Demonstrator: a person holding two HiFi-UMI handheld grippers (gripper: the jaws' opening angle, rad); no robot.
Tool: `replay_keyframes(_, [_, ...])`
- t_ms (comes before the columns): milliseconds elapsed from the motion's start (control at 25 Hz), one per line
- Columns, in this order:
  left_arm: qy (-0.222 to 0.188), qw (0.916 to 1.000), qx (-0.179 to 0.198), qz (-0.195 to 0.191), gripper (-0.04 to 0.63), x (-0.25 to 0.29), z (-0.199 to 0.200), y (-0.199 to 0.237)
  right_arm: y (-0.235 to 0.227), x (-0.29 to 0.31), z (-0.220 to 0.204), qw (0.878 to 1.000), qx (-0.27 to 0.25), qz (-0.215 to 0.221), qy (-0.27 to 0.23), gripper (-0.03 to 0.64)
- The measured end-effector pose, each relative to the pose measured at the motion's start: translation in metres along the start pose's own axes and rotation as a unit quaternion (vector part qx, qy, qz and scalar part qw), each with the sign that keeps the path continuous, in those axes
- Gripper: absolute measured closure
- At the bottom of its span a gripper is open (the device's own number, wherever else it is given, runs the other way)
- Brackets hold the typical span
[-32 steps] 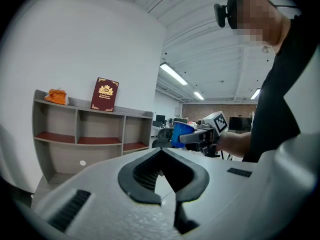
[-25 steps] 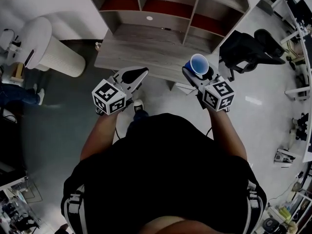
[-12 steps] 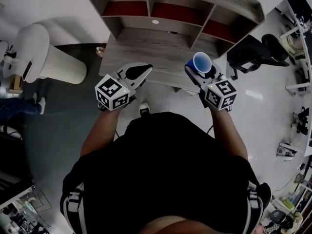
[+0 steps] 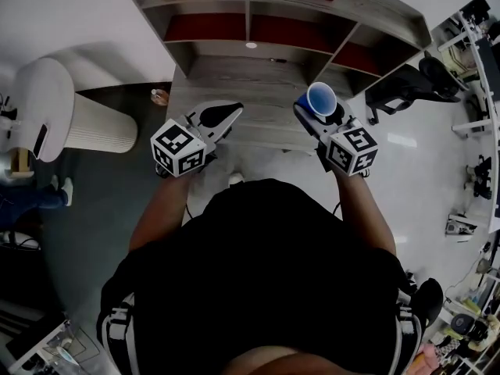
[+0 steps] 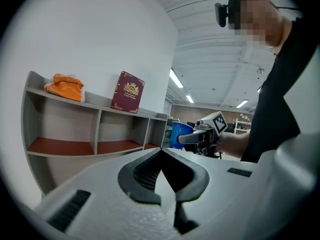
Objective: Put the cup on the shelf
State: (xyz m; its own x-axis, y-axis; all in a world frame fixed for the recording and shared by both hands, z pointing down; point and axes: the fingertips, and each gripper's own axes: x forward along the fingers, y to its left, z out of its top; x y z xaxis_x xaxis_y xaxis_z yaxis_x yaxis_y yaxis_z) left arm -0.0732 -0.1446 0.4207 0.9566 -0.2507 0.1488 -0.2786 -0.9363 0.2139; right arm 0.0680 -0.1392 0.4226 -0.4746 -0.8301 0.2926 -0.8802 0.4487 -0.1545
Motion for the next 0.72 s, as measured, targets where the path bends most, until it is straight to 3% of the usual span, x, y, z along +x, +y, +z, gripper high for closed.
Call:
replay_keyframes(320, [-0.003, 0.9995, -0.009, -0.029, 0.578, -0.017, 0.001, 0.039, 0.008, 0.036, 0.014, 1.000, 0.000, -0.029, 0.001, 0.331])
replay_keyframes(720, [0.004, 0.9988, 0.007, -0.049, 0.578, -0.032, 0.001, 0.067, 0.019, 0.073, 0.023, 0.999, 0.003, -0.046, -0.007, 0.331])
